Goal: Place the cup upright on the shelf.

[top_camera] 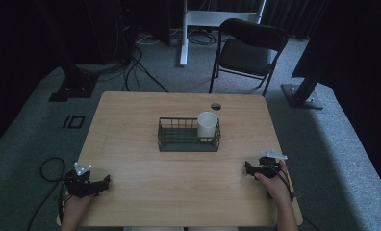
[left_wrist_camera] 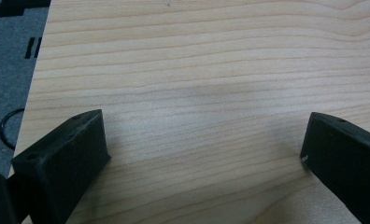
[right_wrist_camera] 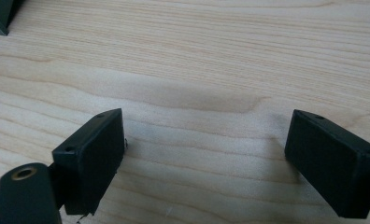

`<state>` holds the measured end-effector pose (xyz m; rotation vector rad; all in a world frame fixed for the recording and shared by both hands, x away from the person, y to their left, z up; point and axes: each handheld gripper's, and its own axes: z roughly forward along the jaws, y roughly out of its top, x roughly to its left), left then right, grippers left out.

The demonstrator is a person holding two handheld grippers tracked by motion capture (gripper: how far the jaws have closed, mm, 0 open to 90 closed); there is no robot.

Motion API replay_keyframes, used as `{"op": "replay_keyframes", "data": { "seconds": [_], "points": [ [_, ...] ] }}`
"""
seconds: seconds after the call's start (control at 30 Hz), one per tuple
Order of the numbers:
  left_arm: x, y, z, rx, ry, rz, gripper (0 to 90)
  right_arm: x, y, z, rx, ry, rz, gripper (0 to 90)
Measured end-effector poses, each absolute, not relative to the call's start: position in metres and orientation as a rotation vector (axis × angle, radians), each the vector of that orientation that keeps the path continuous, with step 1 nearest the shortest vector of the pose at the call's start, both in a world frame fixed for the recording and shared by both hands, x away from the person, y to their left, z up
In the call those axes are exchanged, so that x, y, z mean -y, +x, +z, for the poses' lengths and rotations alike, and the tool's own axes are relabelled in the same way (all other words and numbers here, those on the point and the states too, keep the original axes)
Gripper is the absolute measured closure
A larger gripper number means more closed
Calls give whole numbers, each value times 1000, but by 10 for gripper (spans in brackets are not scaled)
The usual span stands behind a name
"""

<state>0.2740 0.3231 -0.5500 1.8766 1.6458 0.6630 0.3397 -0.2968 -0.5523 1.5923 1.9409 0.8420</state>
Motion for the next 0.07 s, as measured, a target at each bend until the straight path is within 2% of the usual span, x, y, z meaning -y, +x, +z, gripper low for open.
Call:
{"op": "replay_keyframes", "data": {
  "seconds": [0.07],
  "points": [
    [-323,274,-550,-1646,1876,663,8,297,339,-552,-1944,1590,843,117]
  ]
}}
